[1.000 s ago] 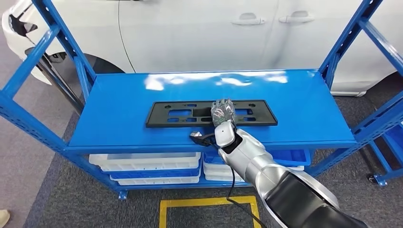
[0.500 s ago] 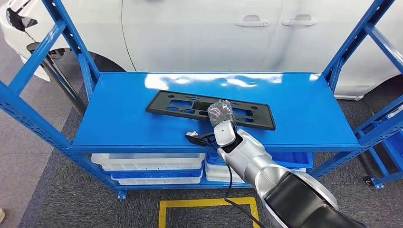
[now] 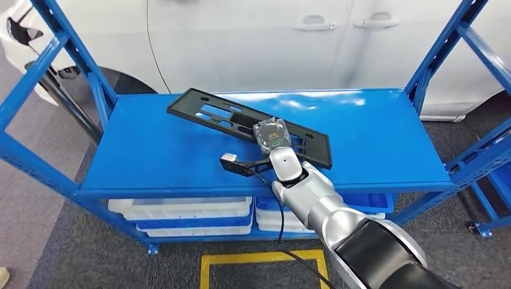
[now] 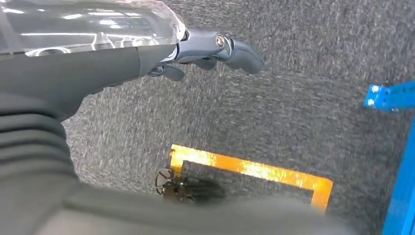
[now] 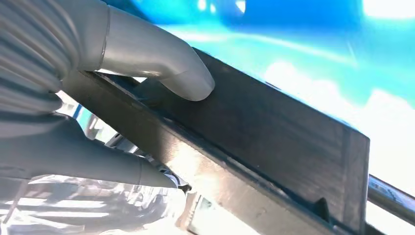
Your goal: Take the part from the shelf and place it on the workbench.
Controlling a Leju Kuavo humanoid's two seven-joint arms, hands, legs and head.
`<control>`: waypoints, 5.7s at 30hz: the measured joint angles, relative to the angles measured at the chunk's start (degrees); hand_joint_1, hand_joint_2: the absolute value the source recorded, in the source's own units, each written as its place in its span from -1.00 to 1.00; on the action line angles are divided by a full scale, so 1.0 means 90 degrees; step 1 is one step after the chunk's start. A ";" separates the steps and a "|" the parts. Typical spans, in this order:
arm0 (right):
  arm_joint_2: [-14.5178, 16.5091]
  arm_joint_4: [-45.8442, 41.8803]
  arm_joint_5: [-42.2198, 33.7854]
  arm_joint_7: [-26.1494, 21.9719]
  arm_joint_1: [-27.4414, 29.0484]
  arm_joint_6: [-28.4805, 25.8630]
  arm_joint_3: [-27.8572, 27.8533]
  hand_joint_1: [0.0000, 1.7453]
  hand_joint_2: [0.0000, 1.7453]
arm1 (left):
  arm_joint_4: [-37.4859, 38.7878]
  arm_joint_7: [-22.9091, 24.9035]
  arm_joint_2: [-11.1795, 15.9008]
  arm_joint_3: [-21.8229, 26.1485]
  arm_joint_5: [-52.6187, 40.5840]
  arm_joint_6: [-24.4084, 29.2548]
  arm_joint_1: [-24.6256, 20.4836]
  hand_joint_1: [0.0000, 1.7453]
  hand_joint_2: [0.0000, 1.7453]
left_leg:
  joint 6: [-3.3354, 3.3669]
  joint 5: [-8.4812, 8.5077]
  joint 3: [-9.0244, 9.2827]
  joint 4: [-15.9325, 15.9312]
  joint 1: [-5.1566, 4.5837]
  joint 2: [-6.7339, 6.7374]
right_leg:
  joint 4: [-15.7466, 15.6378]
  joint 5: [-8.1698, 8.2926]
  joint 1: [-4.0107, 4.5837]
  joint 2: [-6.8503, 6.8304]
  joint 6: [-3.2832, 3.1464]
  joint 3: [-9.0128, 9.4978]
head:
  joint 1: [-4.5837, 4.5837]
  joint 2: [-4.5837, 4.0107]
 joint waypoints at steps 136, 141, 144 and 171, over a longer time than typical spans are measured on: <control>-0.0704 -1.0032 -0.9689 -0.5698 0.5230 0.7059 -0.2637 1.00 1.00 | 0.0001 0.0715 0.0051 0.0314 0.0047 0.0095 0.0166 -1.00 1.00 | 0.0232 0.0181 0.0566 -0.0629 -0.0038 -0.0193 | 0.0129 -0.0087 0.0073 0.0521 0.0140 0.0030 | 0.0003 0.0000; -0.0694 -1.0178 -0.9739 -0.5699 0.5280 0.6929 -0.2631 1.00 1.00 | 0.0002 0.0834 0.0034 0.0291 -0.0078 0.0086 0.0196 -1.00 1.00 | 0.0293 0.0221 0.0546 -0.0666 -0.0021 0.0177 | 0.1835 -0.0933 0.0012 0.0024 0.0274 -0.0752 | 0.0004 0.0000; -0.0695 -1.0280 -0.9762 -0.5699 0.5333 0.6838 -0.2622 1.00 1.00 | 0.0002 0.0930 -0.0004 0.0245 -0.0127 0.0125 0.0188 -1.00 1.00 | 0.0268 0.0201 0.0559 -0.0662 -0.0021 0.0380 | 0.1343 -0.0566 -0.0033 -0.0079 0.0294 -0.0455 | 0.0004 0.0001; -0.0603 -0.9988 -0.9757 -0.5690 0.4929 0.7085 -0.2540 1.00 1.00 | 0.0005 0.1483 -0.0146 0.0176 -0.0158 0.0792 0.0171 -1.00 1.00 | 0.0288 0.0255 0.0525 -0.0685 -0.0007 0.0049 | 0.1244 -0.0690 0.0037 0.0107 0.0253 -0.0518 | 0.0007 0.0000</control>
